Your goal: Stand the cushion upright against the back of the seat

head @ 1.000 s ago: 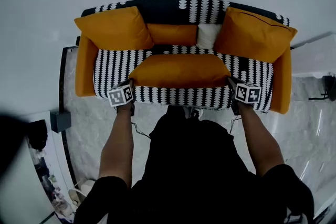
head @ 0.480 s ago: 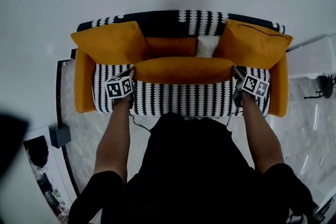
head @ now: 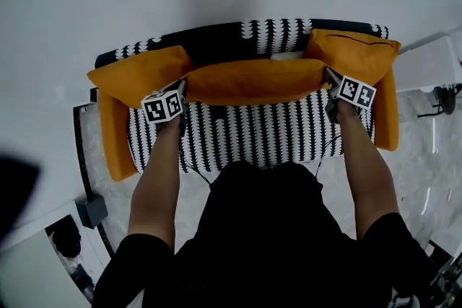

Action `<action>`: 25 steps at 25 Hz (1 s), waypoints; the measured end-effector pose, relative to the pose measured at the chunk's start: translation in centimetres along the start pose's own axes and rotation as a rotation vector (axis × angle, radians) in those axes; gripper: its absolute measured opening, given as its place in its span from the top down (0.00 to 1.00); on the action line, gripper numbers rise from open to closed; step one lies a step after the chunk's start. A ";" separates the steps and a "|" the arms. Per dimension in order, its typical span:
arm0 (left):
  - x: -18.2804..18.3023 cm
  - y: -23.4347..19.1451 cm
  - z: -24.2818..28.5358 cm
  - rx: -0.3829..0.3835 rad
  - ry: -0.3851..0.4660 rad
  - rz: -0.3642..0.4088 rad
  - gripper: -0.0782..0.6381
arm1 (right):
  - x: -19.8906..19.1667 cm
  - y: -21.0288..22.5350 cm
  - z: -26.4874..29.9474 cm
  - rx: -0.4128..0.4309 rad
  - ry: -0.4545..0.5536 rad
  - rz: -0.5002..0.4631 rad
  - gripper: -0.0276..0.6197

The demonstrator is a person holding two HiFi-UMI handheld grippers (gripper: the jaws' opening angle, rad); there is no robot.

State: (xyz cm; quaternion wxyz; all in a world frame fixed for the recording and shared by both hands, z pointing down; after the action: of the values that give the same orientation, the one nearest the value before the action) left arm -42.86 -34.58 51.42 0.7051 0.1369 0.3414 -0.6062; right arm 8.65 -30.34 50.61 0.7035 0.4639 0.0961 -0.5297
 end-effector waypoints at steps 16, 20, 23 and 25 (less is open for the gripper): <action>3.2 -1.8 7.2 0.019 -0.050 -0.016 0.84 | 3.3 2.2 8.6 -0.133 -0.117 -0.128 0.88; 2.3 -2.6 8.3 0.047 -0.090 -0.008 0.84 | 3.3 2.2 11.1 -0.151 -0.168 -0.172 0.88; 2.0 -3.0 9.4 0.043 -0.094 -0.013 0.84 | 3.4 2.7 12.0 -0.162 -0.180 -0.168 0.88; 1.8 -3.3 10.1 0.048 -0.103 -0.020 0.84 | 3.4 3.0 12.4 -0.165 -0.198 -0.173 0.88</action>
State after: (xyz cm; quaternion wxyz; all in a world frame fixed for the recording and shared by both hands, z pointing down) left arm -42.77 -42.83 58.34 0.7122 0.1190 0.2912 -0.6275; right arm 8.19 -41.90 56.99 0.6971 0.3399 0.1093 -0.6218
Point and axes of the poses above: the fingertips, and each gripper's own axes: z forward along the fingers, y to its right, x out of its top, the point moved 3 cm from there along -z, backward along the fingers, and after that the axes turned 7 degrees about x, right-handed, at the moved point
